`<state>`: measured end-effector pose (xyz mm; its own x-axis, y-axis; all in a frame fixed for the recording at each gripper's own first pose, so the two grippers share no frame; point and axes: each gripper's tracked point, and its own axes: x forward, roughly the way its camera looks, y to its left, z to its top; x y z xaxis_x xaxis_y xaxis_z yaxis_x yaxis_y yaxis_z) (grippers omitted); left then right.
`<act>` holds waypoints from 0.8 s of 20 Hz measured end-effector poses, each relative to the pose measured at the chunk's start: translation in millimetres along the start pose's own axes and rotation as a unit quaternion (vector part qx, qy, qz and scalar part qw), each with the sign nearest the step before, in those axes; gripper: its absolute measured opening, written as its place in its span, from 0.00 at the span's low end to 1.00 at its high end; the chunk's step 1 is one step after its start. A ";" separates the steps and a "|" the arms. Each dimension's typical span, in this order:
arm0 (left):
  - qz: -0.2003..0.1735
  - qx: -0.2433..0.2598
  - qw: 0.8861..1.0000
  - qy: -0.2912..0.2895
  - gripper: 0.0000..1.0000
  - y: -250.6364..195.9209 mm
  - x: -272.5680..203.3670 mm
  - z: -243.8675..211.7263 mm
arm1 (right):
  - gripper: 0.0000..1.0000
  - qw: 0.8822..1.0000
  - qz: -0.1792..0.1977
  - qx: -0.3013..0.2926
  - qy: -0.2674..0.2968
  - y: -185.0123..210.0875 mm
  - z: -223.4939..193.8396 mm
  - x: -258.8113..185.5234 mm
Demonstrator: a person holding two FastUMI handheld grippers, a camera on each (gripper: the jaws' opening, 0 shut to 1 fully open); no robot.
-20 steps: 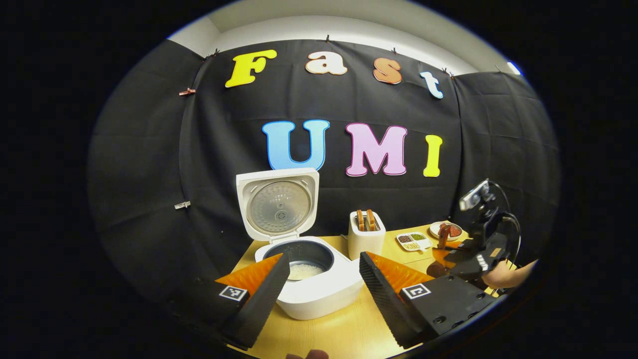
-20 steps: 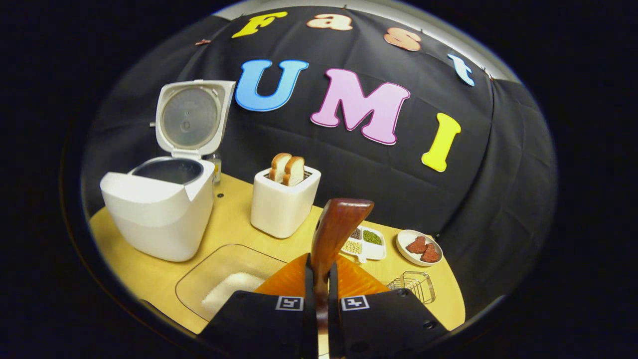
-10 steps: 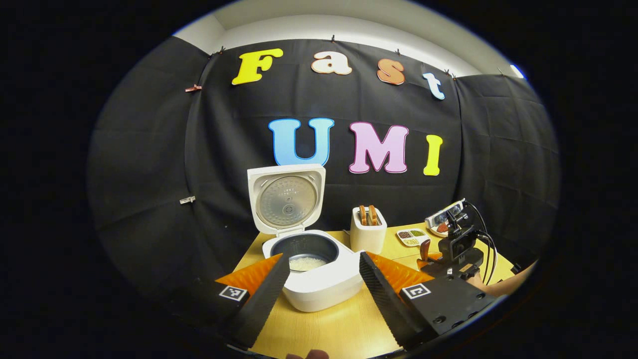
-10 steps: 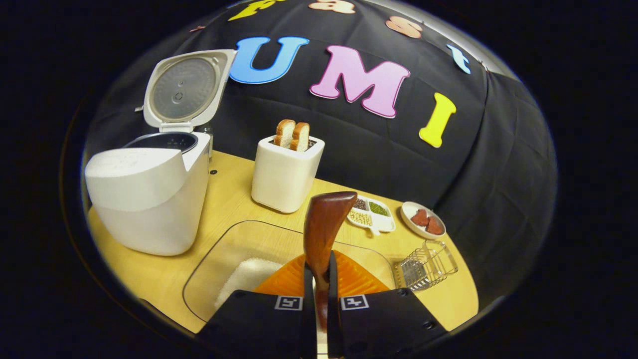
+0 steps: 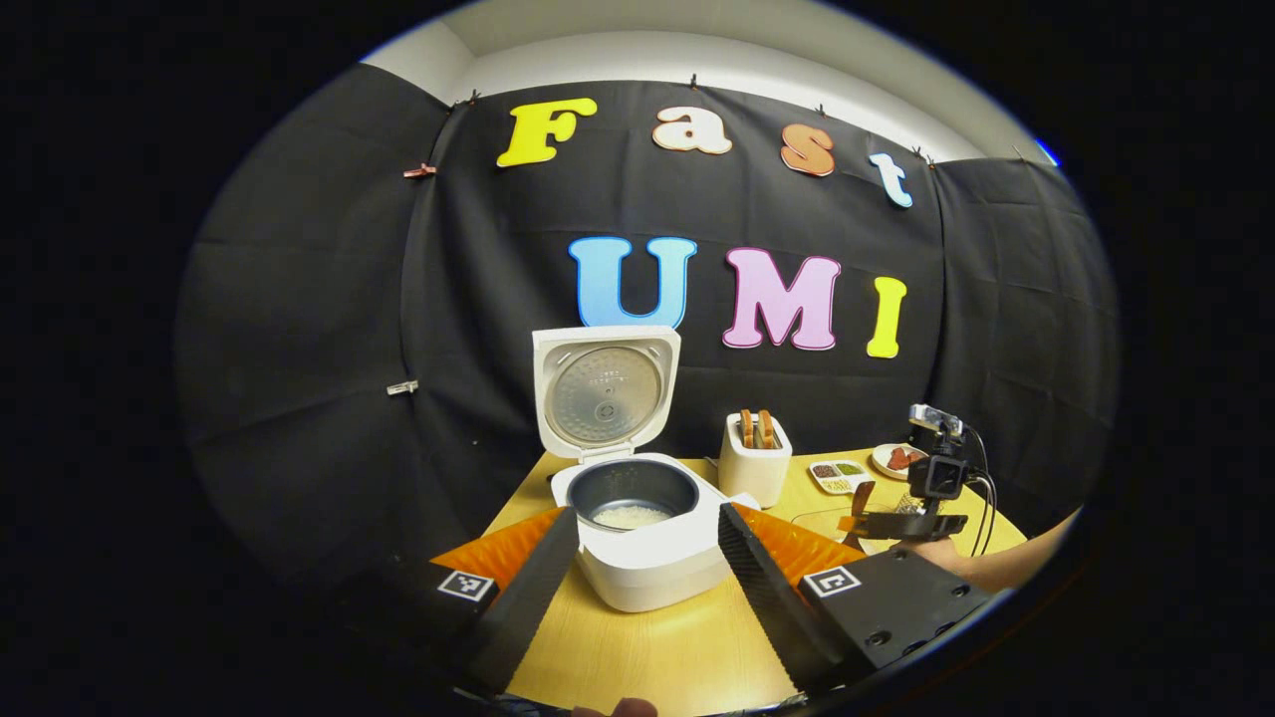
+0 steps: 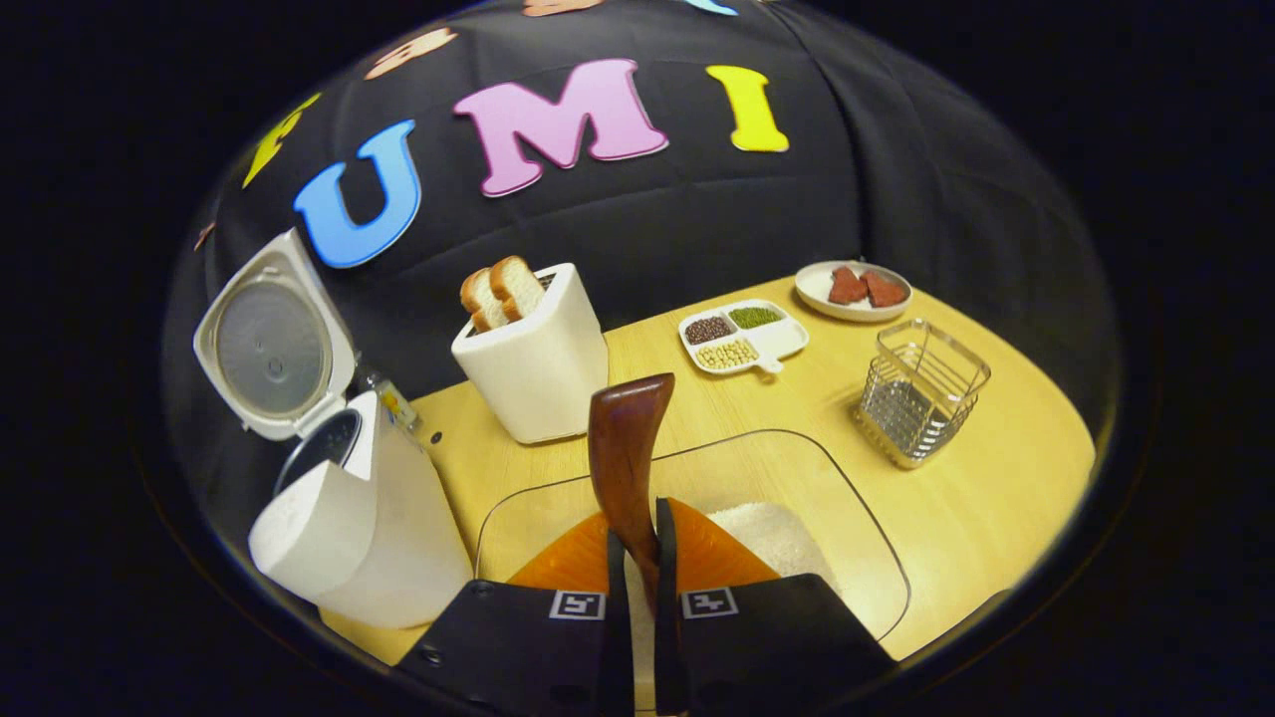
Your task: Close the left gripper, press the button to open the rice cooker; take a wooden spoon from the chopstick holder with the right hand, scoop a spoonful of rice and pour it into the rice cooker, then put the wooden spoon back into the chopstick holder.
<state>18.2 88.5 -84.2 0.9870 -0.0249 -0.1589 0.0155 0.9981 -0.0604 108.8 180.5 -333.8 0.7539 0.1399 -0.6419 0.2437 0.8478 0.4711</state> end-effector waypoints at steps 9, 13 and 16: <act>0.001 -0.003 1.000 0.001 0.98 0.2 -2.0 1.4 | 0.13 0.944 0.040 0.327 -0.010 -54.3 19.4 -8.7; -0.006 -0.002 1.000 -0.002 0.98 -6.9 -2.9 2.0 | 0.13 0.922 0.063 0.379 -0.044 -72.9 39.1 -23.2; -0.013 -0.005 1.000 -0.003 0.99 -11.7 -3.1 0.4 | 0.12 0.924 0.086 0.369 -0.049 -73.1 47.0 -34.4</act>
<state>15.0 76.9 -82.6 0.9872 -0.0503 -0.1515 0.0395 0.9965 -0.0735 93.7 89.7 -317.7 0.8629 0.1629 -0.4783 0.4375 0.2328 0.8686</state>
